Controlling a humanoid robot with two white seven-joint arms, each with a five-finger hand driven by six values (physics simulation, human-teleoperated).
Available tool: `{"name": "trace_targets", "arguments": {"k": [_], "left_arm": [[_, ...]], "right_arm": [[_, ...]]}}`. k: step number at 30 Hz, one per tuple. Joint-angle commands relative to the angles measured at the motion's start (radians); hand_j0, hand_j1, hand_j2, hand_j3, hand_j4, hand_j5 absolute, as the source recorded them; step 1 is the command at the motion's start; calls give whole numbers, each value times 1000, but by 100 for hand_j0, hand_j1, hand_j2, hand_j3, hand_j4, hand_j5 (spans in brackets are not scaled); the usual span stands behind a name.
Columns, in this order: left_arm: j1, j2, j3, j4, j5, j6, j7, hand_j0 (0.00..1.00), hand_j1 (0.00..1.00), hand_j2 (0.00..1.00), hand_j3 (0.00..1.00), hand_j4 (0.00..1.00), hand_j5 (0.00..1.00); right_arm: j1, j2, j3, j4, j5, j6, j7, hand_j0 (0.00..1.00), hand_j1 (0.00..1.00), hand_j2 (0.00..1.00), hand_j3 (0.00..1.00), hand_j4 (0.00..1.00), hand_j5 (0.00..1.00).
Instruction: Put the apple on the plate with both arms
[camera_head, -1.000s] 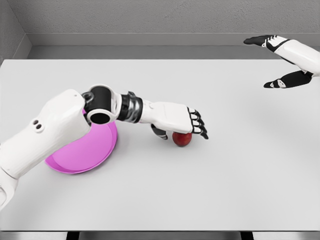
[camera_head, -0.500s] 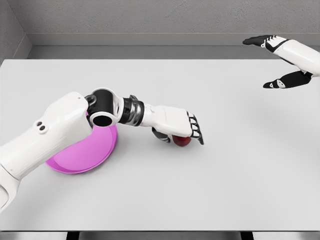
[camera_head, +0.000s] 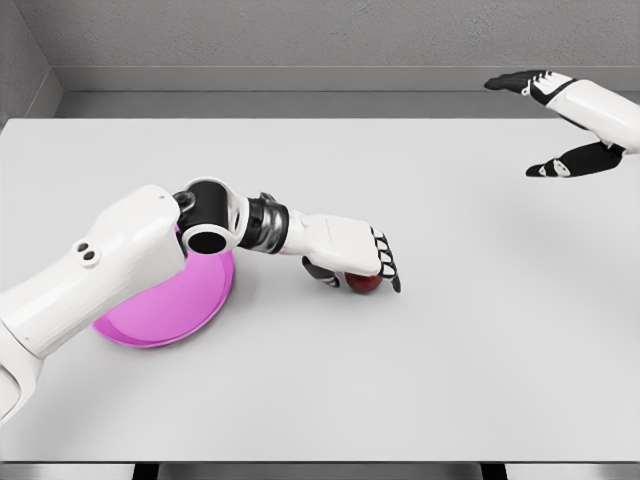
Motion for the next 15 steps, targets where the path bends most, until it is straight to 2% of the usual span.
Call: {"name": "trace_targets", "arguments": {"k": [1,3,12,15], "left_arm": [[0,0,0,1,5,2,0,82,82,82,82,82,82],[0,-3,-10,1,5,2,0,78,78,78,78,78,78],[-2,-8,-14,1,5,2,0,73,73,73,73,73,73],[-2,-6,-14,1,5,2,0,68,68,68,68,68,68]], "right_arm": [[0,-1,0,0,-8,3,-1,100,100,100,100,100,100],[0,-1,0,-8,-8,3,-1,100,100,100,100,100,100],[2,-16,0,-17,-8,3,-1,100,100,100,100,100,100],[-3,-16,0,-26,-8,3,-1,100,100,100,100,100,100]]}}
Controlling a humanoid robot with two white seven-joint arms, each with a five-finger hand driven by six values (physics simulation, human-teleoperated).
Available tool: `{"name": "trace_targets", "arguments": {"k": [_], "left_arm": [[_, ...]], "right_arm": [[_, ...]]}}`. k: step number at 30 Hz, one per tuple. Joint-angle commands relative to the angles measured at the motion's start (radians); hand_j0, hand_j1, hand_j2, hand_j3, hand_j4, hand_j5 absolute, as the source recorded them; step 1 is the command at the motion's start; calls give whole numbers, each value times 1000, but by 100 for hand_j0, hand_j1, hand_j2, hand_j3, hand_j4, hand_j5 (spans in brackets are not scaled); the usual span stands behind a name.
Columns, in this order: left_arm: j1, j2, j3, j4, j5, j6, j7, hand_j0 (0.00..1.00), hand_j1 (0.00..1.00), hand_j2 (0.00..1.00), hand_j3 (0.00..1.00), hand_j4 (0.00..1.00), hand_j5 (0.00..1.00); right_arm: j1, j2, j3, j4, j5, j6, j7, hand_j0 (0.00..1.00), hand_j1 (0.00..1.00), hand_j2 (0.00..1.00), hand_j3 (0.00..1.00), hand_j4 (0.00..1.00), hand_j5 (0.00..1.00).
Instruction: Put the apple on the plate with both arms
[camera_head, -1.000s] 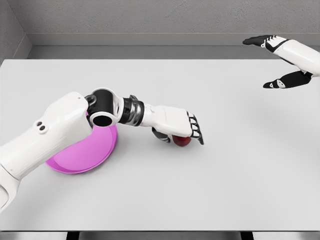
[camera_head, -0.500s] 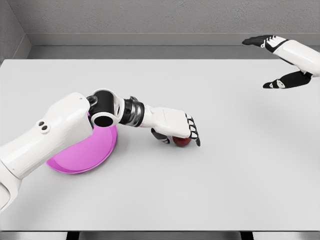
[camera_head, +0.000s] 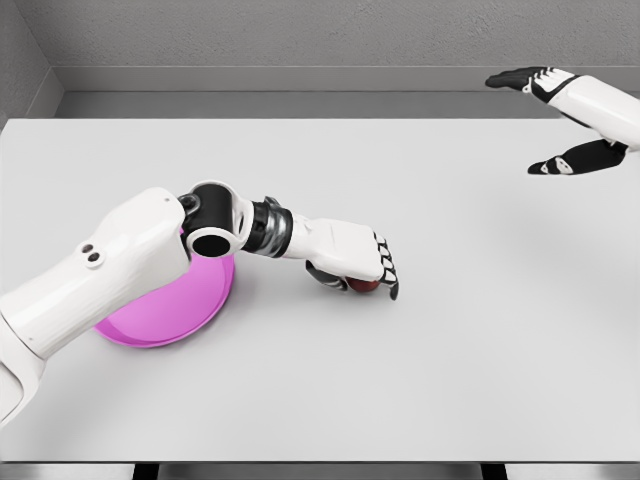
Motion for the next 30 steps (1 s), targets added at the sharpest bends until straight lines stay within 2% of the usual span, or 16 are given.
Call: {"name": "trace_targets", "arguments": {"k": [1,7,13,17,20,21,24,30], "left_arm": [[0,2,1,0,5,2,0,67,67,67,67,67,67],[0,2,-15,-1,5,2,0,55,55,55,55,55,55],[-3,7,-13,-3,8,2,0,49,49,49,49,49,49],[-28,19,-12,-11,34,2,2,48,48,48,48,48,48],[-40,94,4,-17,92,2,2,44,44,44,44,44,44],[-40,129,30,-28,119,2,2,44,44,44,44,44,44],[-35,315,107,-89,218,2,2,38,38,38,38,38,38],[-14,551,130,-87,320,2,8,38,38,38,38,38,38]], "right_arm": [[0,-3,0,-7,-7,3,-1,100,100,100,100,100,100],[2,0,0,-7,-7,3,-1,100,100,100,100,100,100],[3,-6,1,-25,-7,3,-1,100,100,100,100,100,100],[5,-5,1,-25,-7,3,-1,100,100,100,100,100,100],[3,-6,1,-25,-7,3,-1,100,100,100,100,100,100],[3,-6,1,-25,-7,3,-1,100,100,100,100,100,100],[14,-6,3,-27,-7,3,-1,100,100,100,100,100,100],[12,-6,3,-27,-7,3,-1,100,100,100,100,100,100]]}}
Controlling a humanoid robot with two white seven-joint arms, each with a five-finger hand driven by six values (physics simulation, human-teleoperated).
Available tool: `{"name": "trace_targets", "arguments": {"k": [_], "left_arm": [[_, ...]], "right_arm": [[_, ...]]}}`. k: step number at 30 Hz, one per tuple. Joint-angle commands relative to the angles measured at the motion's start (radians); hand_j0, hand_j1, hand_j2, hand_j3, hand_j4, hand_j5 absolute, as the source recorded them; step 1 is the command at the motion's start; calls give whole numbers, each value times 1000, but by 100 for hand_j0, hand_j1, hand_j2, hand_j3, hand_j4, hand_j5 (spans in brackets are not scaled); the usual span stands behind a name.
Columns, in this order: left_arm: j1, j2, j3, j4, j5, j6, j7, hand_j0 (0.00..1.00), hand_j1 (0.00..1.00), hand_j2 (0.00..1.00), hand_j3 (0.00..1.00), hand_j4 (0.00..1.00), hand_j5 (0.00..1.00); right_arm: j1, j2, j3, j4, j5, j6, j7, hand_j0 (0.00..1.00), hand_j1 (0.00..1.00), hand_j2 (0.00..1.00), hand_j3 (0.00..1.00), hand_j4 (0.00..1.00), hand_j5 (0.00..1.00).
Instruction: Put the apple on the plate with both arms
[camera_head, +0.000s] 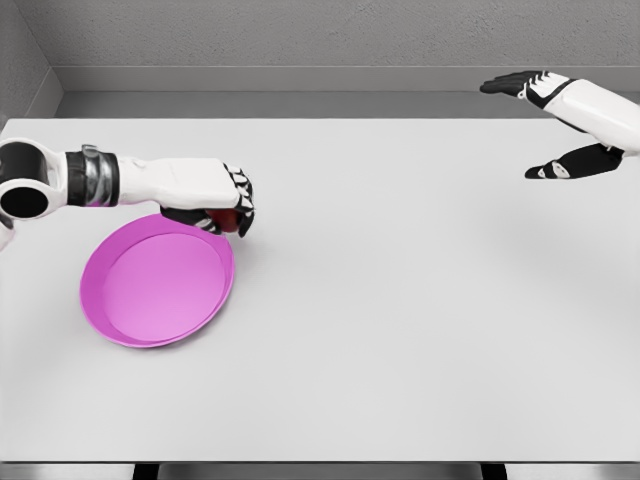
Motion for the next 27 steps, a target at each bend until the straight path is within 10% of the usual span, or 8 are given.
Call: {"name": "trace_targets", "arguments": {"k": [1,9,13,20,27], "left_arm": [[8,106,18,-4,44,3,2,38,38,38,38,38,38],[26,130,16,9,42,3,-4,50,50,50,50,50,50],[15,118,21,18,88,3,2,100,100,100,100,100,100],[-31,-198,128,274,144,3,4,100,100,100,100,100,100],[-28,-236,173,352,144,3,4,100,100,100,100,100,100]], "right_arm": [[0,0,-1,1,-7,3,-1,100,100,100,100,100,100],[0,-1,8,1,-7,3,-1,100,100,100,100,100,100],[0,-1,10,-1,-7,3,-1,100,100,100,100,100,100],[-8,-1,25,-4,-7,3,-1,100,100,100,100,100,100],[-20,-3,39,-19,-6,3,-1,100,100,100,100,100,100]]}}
